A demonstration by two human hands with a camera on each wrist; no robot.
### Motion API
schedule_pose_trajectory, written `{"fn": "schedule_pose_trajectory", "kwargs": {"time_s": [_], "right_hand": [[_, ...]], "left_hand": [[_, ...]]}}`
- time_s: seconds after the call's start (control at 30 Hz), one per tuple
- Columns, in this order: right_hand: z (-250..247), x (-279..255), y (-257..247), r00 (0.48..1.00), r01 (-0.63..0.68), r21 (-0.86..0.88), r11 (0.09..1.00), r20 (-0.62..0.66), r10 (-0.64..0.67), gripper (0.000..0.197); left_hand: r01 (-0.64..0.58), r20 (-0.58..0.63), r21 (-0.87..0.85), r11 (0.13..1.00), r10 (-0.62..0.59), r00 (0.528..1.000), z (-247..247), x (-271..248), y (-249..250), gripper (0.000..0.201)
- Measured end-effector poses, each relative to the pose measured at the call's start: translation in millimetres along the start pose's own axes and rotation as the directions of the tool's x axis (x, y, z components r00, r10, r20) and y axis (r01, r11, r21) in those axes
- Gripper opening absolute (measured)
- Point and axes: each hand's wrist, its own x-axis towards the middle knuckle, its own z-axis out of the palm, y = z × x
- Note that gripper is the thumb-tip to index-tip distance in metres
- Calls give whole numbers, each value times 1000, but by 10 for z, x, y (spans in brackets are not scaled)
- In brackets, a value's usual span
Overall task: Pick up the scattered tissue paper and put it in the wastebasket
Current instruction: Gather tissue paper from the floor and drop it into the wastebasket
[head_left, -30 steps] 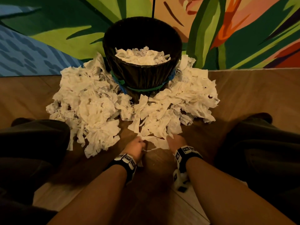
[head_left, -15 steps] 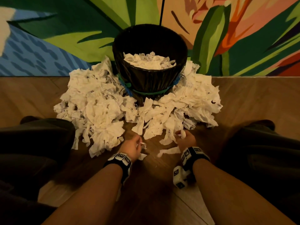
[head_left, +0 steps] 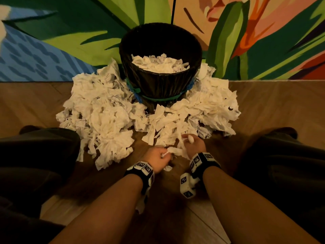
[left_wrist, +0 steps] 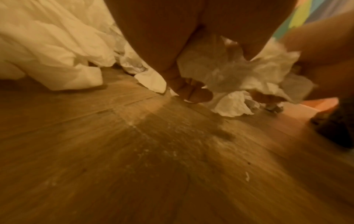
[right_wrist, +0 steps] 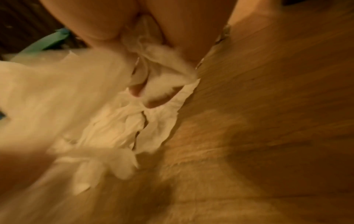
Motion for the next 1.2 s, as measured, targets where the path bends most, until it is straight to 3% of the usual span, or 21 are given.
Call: {"fn": "schedule_pose_trajectory", "kwargs": {"time_s": [0.07,0.13,0.23,0.37,0.47,0.57,0.6,0.7,0.77,0.83,0.93,1.0,1.1,1.2], "right_hand": [[-71,38,6,993,-100,18,995,-55,101,32],[-145,64,27,975,-189,35,981,-112,192,21],[-166,15,74,943,-274,129,953,-159,293,23],[-119,37,181,968,-242,-188,952,-115,223,42],[-82,54,256,987,-158,-308,938,-52,149,54],[-43,-18,324,1000,-6,-455,891,1,7,23],[-36,-33,343,999,36,-473,880,42,-17,20],[-11,-83,402,967,144,-561,815,256,6,58],[15,-95,397,929,222,-645,731,368,42,77],[53,-75,366,921,271,-717,643,387,42,69],[106,-56,288,923,271,-789,550,376,85,36],[121,-96,284,923,276,-779,562,378,70,30],[78,-149,337,942,212,-762,612,326,80,36],[2,-146,403,954,193,-694,694,299,34,18]], "left_hand": [[37,-83,8,999,-36,996,-83,5,-97,23],[138,-149,-46,989,-143,978,-173,-6,-185,15],[238,-233,-97,966,-254,939,-243,-44,-289,19],[203,-273,-166,965,-243,931,-255,-92,-290,31],[289,-158,-301,909,-346,925,-247,-112,-231,30],[305,-91,-73,950,-310,946,-224,-141,-219,4],[311,-47,17,950,-310,950,-218,-152,-221,7],[307,118,168,937,-328,937,-174,-176,-272,36],[269,162,231,935,-310,937,-126,-182,-299,46],[235,158,296,926,-290,944,-96,-165,-326,46],[184,150,346,920,-248,957,-135,-137,-317,43],[176,106,353,919,-226,968,-167,-123,-314,38],[244,14,314,918,-261,965,-197,-138,-325,27],[274,-21,271,923,-278,960,-216,-178,-311,33]]}}
